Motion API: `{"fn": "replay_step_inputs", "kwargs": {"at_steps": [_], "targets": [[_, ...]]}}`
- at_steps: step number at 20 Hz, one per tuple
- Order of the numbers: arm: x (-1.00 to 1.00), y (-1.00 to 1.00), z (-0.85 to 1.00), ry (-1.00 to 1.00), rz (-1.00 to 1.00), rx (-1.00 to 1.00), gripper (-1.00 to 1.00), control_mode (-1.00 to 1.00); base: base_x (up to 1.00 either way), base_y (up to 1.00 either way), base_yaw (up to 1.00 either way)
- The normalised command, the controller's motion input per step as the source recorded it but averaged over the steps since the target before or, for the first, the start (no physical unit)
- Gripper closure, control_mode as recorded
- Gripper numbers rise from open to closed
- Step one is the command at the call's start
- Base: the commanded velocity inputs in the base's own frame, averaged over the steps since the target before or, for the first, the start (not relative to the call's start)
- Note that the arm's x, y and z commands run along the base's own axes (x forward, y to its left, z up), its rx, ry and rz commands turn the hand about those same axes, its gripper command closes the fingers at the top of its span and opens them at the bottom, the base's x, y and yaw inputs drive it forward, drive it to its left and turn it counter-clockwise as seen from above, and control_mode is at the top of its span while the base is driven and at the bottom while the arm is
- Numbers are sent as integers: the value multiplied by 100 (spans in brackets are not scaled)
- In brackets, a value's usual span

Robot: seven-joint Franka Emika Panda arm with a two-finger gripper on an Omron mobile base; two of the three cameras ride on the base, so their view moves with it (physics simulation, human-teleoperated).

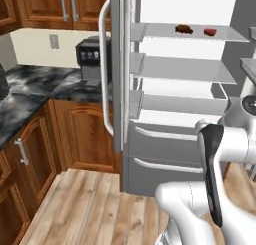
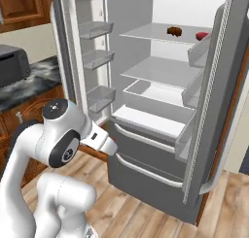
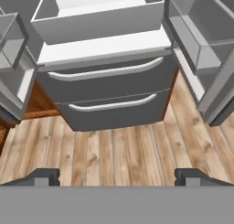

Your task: Gather the eggplant and carrot from the fridge and place them on a tray on the dining counter. Then gather the steak and chicken drumstick from the fridge and place them on the other tray.

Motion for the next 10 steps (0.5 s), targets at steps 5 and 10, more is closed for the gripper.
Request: {"fn": "replay_step_inputs", "kwargs": {"at_steps": [5, 10], "targets": [[0, 0, 0, 0, 0, 0, -100, 100, 68, 0, -17], [0, 0, 0, 0, 0, 0, -100, 100, 63, 2, -20]]}}
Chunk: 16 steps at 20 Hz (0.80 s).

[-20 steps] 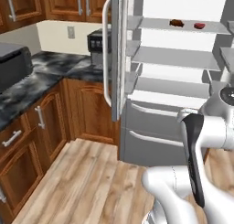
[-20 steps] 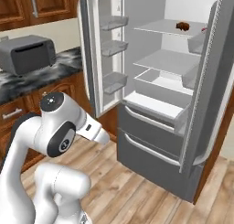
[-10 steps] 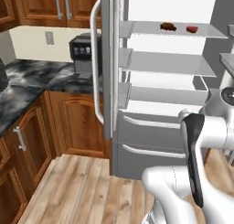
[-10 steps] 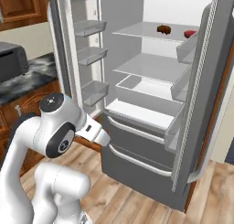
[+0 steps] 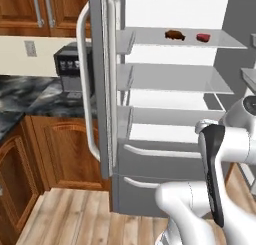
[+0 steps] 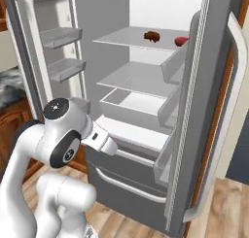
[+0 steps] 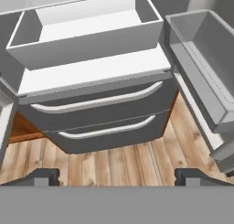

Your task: Gather the eggplant and carrot from the fridge and place them on a tray on the dining counter. Then gather the steak and chicken drumstick from the fridge and place them on the other tray.

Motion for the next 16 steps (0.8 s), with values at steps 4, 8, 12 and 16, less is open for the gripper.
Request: {"fn": "replay_step_inputs", "kwargs": {"at_steps": [4, 8, 12, 16], "targets": [[0, 0, 0, 0, 0, 0, -100, 100, 52, 15, -27], [0, 0, 0, 0, 0, 0, -100, 100, 42, 25, -25], [0, 0, 0, 0, 0, 0, -100, 100, 31, 35, -19], [0, 0, 0, 0, 0, 0, -100, 100, 56, 7, -12]]}}
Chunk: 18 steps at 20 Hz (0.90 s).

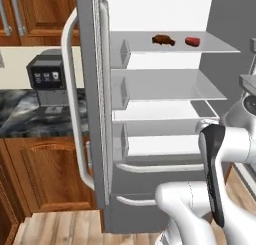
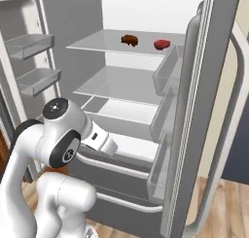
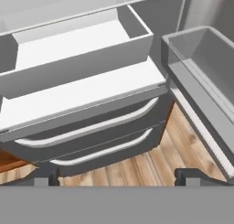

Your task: Gather the eggplant and carrot from the fridge and place them on a tray on the dining counter. Then gather the steak and chicken drumstick from the fridge and place them on the other tray.

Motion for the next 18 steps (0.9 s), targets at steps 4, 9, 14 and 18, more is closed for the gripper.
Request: {"fn": "replay_step_inputs", "kwargs": {"at_steps": [4, 9, 14, 18], "targets": [[0, 0, 0, 0, 0, 0, -100, 100, 56, 0, -7], [0, 0, 0, 0, 0, 0, -100, 100, 60, 0, -4], [0, 0, 0, 0, 0, 0, -100, 100, 64, -1, 0], [0, 0, 0, 0, 0, 0, -100, 100, 55, -6, 0]]}}
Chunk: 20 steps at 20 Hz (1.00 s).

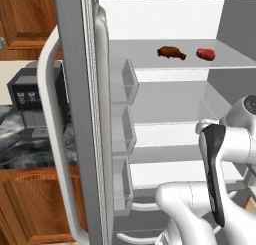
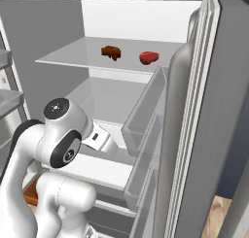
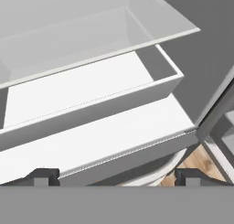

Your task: Gather the eggplant and carrot from the fridge and place them on a tray on the dining counter. Then gather the steak and chicken drumstick from the fridge and place them on the other tray.

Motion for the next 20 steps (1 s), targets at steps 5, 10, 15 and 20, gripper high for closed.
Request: {"fn": "replay_step_inputs", "kwargs": {"at_steps": [5, 10, 15, 20], "targets": [[0, 0, 0, 0, 0, 0, -100, 100, 39, -4, 0], [24, -4, 78, -15, 4, 0, -100, -100, 0, 0, 0], [10, 3, 96, -26, 8, 0, -100, -100, 0, 0, 0], [11, 6, 100, -17, 2, -6, -100, -100, 0, 0, 0]]}}
